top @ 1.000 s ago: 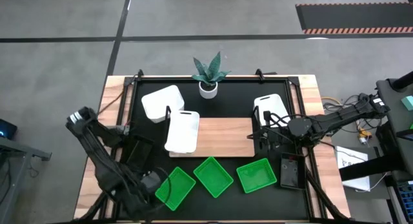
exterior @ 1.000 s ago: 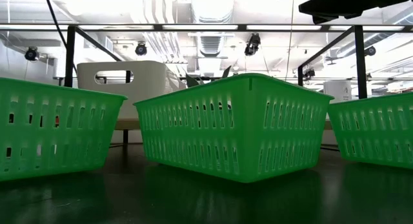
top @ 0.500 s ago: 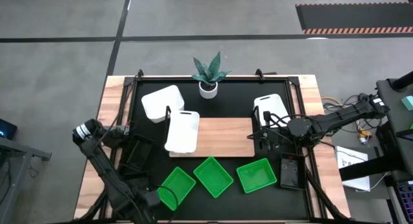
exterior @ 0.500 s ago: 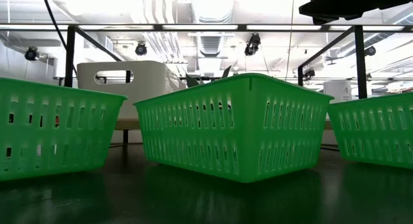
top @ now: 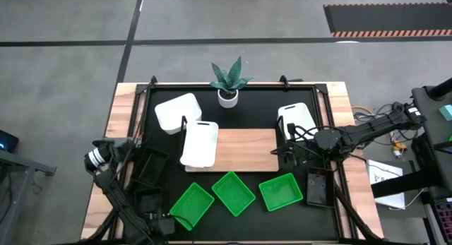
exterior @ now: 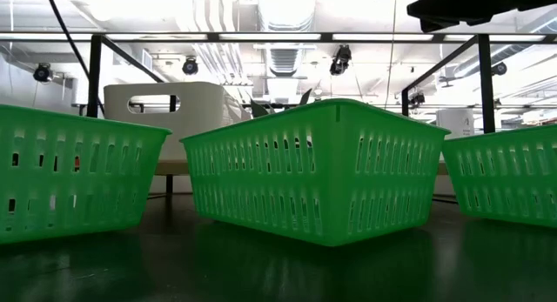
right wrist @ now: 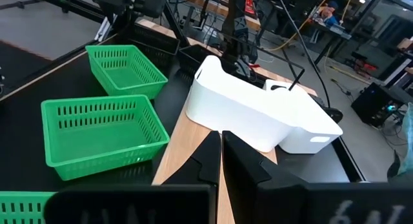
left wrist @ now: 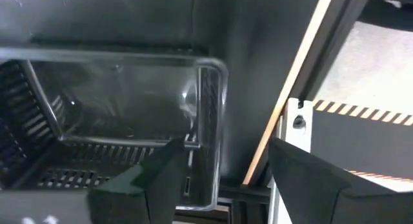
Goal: Stack baskets on shelf by color
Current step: Put the bottom left black bin on the shelf
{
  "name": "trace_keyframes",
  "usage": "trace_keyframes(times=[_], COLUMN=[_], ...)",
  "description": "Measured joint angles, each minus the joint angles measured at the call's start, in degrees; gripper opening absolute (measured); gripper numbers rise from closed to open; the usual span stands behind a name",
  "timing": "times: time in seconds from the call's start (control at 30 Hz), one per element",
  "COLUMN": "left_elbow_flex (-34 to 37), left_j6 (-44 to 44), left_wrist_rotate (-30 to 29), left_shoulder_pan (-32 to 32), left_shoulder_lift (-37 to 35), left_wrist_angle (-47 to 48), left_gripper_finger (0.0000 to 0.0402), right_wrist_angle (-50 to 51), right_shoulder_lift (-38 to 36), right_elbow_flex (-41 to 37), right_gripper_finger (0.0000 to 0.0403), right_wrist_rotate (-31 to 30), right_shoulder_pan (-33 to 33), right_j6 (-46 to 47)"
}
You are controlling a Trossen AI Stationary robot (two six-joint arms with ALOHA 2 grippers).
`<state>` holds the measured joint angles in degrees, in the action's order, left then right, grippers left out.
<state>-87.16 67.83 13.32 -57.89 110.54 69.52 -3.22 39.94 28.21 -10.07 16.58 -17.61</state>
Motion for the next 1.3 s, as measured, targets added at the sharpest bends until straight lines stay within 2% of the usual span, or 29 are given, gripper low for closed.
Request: trace_keyframes(times=[0.23,0.33,0.47,0.8,1.0,1.3], left_elbow_flex=[2.2,3.1,3.8,4.0,3.3,-3.4], left_j6=[2.4,2.4,2.4,2.3,2.4,2.8], left_wrist_rotate=[0.1,0.1,0.1,0.1,0.5,7.0], left_shoulder_pan=[-0.9,-0.9,-0.9,-0.9,-0.8,2.2], left_shoulder_lift=[0.8,0.8,0.8,0.8,0.7,0.1], left_wrist_angle=[-1.7,-2.5,-3.0,-3.0,-2.9,1.8], left_gripper_finger=[0.0208,0.0193,0.0152,0.0011,0.0003,0.0002], right_wrist_angle=[0.0,0.0,0.0,0.0,0.1,0.1], right_shoulder_lift=[0.0,0.0,0.0,0.0,0.0,0.0], right_elbow_flex=[0.0,0.0,0.0,0.0,0.0,0.2], right_gripper_finger=[0.0009,0.0009,0.0009,0.0009,0.0009,0.0009], right_wrist_rotate=[0.0,0.0,0.0,0.0,0.0,0.0], right_shoulder_pan=[0.0,0.0,0.0,0.0,0.0,0.0], right_j6=[0.0,0.0,0.0,0.0,0.2,0.5])
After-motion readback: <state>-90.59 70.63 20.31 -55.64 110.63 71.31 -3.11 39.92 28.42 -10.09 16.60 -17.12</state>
